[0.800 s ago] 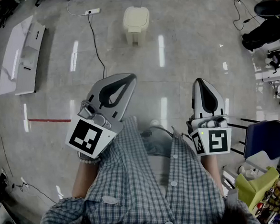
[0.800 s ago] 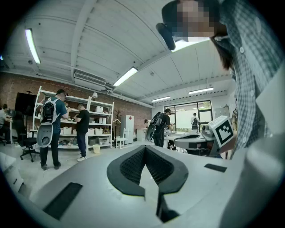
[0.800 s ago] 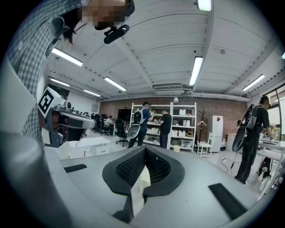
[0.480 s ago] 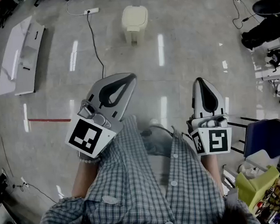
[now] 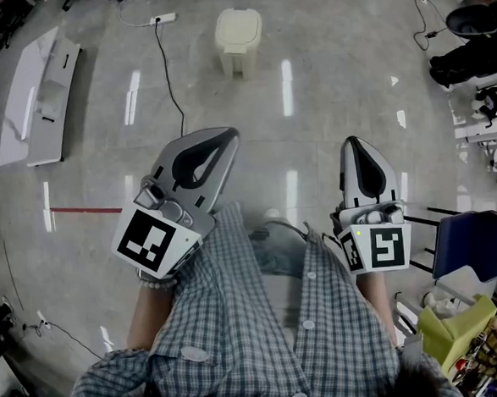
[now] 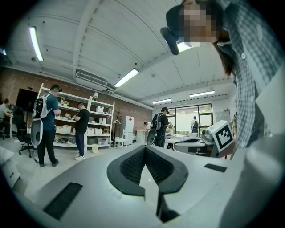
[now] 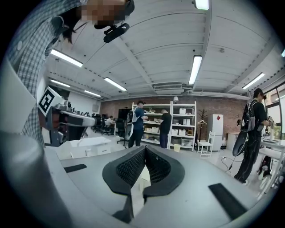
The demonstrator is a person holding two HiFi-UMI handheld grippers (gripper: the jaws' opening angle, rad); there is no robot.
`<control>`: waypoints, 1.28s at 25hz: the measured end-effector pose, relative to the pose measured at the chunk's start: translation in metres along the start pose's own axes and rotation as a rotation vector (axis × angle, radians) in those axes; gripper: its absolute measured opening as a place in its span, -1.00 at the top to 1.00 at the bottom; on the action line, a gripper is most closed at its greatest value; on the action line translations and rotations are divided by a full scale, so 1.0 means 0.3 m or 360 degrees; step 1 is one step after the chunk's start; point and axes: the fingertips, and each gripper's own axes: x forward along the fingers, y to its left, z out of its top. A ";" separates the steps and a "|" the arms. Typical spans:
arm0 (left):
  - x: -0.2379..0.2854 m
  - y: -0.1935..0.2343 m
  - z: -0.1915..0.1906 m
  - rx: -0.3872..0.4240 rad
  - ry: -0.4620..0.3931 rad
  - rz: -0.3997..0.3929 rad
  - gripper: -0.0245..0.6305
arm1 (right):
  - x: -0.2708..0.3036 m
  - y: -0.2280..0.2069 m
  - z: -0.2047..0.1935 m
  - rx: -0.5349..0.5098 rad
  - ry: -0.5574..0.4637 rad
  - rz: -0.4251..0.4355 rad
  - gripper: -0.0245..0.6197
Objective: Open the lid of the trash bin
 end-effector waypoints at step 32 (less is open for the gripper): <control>0.095 -0.138 0.064 -0.0056 -0.0181 0.0118 0.93 | -0.165 -0.228 -0.022 -0.0017 -0.0068 -0.0051 0.87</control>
